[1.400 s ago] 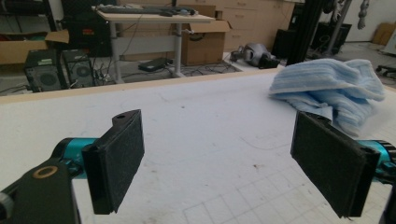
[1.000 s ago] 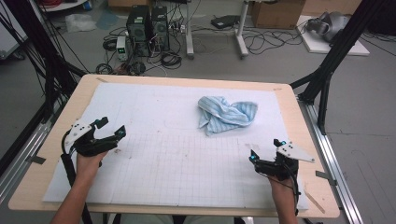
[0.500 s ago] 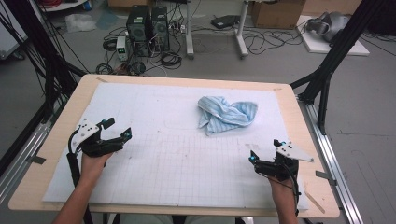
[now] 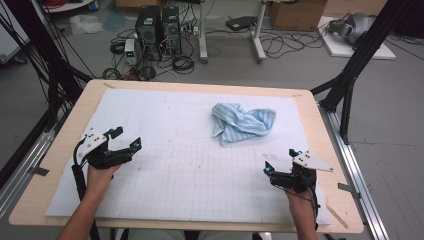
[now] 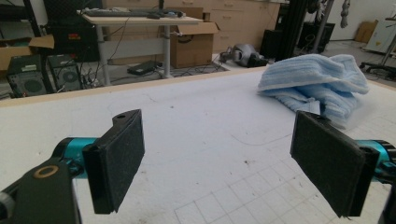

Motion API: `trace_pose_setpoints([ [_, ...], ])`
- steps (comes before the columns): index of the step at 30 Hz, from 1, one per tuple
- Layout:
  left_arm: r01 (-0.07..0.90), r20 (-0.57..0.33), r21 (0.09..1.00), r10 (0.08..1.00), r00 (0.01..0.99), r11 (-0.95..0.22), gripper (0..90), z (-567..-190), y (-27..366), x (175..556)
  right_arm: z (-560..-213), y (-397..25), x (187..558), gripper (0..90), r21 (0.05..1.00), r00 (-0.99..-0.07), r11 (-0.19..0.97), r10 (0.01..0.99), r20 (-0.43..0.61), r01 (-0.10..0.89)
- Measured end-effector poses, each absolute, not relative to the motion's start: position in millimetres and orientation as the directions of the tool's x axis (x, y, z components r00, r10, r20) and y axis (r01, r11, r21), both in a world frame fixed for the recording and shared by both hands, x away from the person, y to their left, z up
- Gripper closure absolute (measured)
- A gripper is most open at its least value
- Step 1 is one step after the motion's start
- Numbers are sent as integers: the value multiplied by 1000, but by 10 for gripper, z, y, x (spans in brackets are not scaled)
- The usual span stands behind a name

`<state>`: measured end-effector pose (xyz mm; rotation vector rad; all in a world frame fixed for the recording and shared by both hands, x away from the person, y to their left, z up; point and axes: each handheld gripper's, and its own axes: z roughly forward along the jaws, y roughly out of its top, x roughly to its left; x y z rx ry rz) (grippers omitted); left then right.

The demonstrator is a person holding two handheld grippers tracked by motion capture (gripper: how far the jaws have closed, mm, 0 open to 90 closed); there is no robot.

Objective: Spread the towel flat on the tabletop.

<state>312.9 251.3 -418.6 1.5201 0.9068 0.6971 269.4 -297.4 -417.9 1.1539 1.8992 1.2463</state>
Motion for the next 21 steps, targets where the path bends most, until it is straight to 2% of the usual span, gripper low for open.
trace_pose_setpoints([
  [11,158,-71,987,842,534,-16,181,-4183,2498,3141,-4047,-2515,3152,37,906,-537,266,842,-53,328],
  [21,157,-78,988,842,534,-8,182,-4183,2503,3142,-4006,-2340,3489,74,876,-567,324,821,-72,358],
])
